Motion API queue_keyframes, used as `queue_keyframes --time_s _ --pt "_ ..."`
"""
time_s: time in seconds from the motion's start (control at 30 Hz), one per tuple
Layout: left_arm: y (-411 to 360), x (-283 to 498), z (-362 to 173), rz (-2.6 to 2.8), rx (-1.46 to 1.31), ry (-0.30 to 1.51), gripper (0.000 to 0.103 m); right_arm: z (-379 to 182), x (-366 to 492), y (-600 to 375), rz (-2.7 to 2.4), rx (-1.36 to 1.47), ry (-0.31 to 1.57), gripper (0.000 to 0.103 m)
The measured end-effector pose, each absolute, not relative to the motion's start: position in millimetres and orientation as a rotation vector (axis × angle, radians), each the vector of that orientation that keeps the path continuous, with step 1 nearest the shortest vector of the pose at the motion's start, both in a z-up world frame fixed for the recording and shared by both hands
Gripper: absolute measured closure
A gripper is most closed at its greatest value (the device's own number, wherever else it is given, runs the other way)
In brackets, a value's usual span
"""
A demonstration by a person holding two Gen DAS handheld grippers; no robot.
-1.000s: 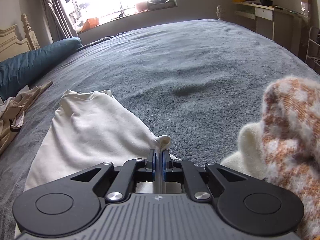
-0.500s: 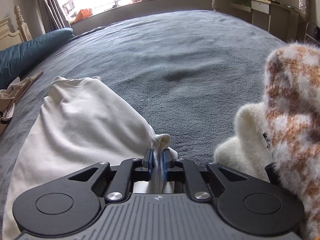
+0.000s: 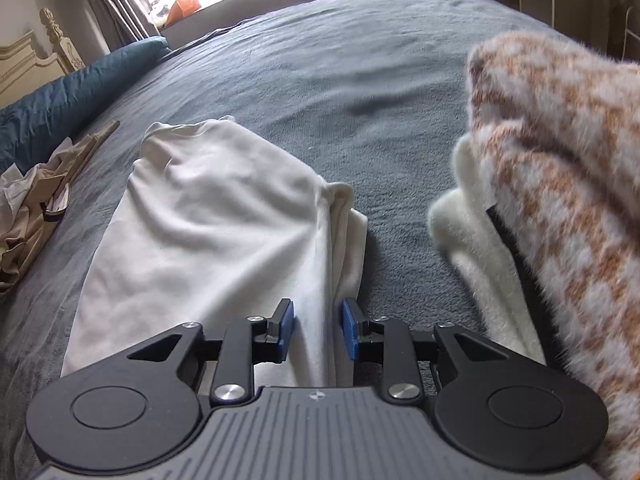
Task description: Fold clothes
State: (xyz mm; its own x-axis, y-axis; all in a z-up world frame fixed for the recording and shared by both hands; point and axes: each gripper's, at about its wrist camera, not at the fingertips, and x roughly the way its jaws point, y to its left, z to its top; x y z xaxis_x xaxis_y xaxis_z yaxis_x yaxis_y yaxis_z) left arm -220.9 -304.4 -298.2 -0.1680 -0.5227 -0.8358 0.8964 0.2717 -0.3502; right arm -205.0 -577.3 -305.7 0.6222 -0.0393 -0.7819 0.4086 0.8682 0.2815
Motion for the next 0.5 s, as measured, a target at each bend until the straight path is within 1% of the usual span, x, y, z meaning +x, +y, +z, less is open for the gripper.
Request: queue_keyframes --time_s 0.07,0.2,0.33,0.4,0.43,0.5 --pt "-306 -221 -297 -1.320 0.430 1.158 0.065 -306 -205 -577 -0.271 0.461 0.869 0.090" --pt "-310 -228 -299 -1.320 0.436 1.153 0.065 -301 -205 -567 -0.287 0.352 0.860 0.094" --pt "-311 -230 -300 -1.321 0.439 1.144 0.065 -310 -207 -571 -0.317 0.374 0.862 0.093" --pt "-311 -229 -300 -1.320 0.439 1.140 0.065 -313 -210 -575 -0.332 0.406 0.861 0.090" --pt "-311 -229 -300 -1.321 0.442 1.138 0.065 -309 -213 -577 -0.333 0.418 0.858 0.086" --pt "-312 -230 -298 -1.322 0.450 1.132 0.065 -300 -221 -579 -0.332 0.434 0.851 0.083"
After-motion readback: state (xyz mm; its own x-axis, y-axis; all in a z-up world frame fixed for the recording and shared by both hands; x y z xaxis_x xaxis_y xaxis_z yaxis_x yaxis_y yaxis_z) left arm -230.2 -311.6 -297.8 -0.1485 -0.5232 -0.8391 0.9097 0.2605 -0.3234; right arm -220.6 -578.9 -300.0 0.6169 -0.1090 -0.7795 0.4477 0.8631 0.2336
